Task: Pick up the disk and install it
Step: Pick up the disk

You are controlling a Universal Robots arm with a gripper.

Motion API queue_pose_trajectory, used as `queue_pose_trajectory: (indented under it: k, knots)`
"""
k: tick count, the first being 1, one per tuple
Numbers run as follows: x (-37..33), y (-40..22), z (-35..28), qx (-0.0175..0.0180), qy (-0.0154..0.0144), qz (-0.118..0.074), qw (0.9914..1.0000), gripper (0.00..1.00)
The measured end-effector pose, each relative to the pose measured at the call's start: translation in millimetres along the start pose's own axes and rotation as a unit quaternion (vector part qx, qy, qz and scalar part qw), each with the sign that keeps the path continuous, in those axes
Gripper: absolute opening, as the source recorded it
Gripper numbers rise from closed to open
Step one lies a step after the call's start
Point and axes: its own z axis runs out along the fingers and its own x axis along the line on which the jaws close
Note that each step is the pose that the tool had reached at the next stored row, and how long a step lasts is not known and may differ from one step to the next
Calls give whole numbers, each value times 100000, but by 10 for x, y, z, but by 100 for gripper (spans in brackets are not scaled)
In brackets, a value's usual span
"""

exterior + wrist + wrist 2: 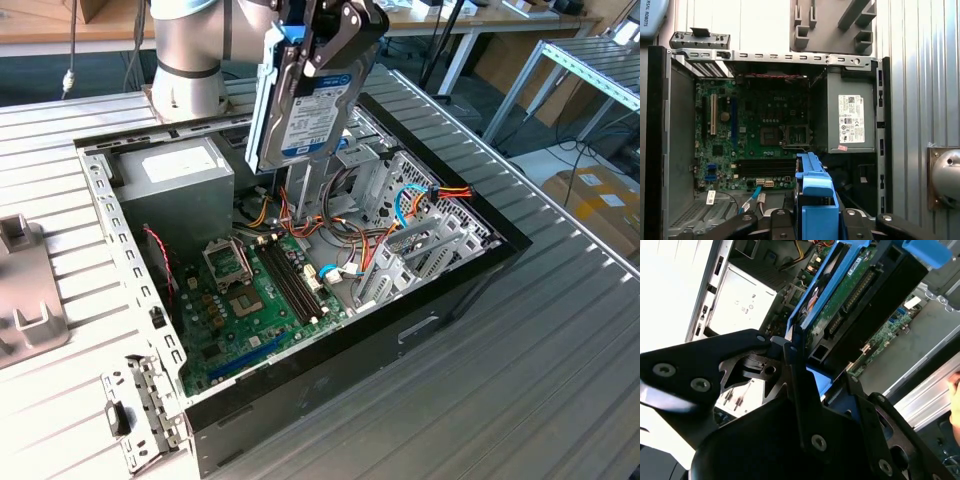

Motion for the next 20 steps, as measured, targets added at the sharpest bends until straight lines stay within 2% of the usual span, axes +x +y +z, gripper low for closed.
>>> queue_pose_trajectory:
  k: [20]
  knots:
    - [221, -30, -26, 1, -374, -21, 99999, 37]
